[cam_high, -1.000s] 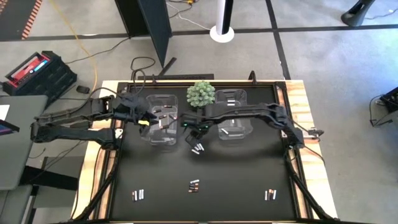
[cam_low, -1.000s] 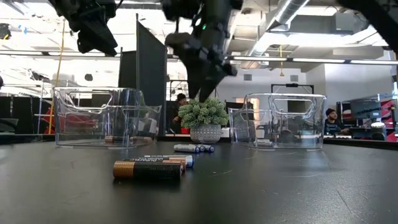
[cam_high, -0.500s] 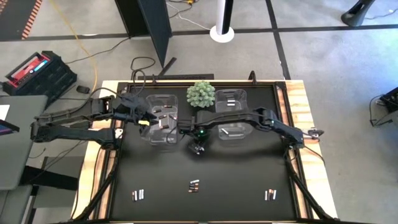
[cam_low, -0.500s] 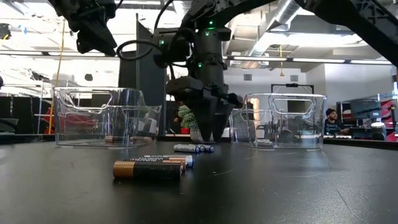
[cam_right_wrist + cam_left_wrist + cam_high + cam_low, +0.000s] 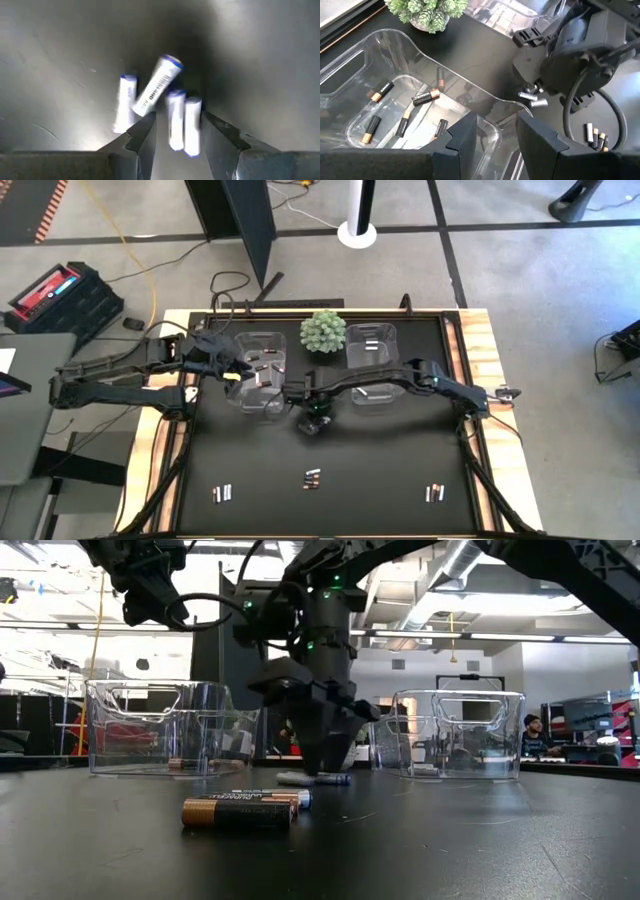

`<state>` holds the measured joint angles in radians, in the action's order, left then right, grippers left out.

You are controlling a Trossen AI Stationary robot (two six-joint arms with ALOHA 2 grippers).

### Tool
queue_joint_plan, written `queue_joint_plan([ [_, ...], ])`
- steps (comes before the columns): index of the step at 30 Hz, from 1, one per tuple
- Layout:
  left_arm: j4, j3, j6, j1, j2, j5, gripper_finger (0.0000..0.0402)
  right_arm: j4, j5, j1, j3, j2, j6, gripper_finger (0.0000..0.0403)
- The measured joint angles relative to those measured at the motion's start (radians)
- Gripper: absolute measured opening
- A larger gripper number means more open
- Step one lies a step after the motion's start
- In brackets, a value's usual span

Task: Sort batteries
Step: Put the white-blue battery into the right transparent bin

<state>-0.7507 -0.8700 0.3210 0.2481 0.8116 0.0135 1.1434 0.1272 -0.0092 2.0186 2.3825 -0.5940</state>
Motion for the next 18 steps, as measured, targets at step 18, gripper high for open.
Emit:
queue_joint_plan([
  [18, 0.0, 0.0, 0.007, 0.0, 0.0, 0.001, 0.0133, 0.0, -0.003, 0.008, 0.002, 0.01, 0.031, 0.0168],
])
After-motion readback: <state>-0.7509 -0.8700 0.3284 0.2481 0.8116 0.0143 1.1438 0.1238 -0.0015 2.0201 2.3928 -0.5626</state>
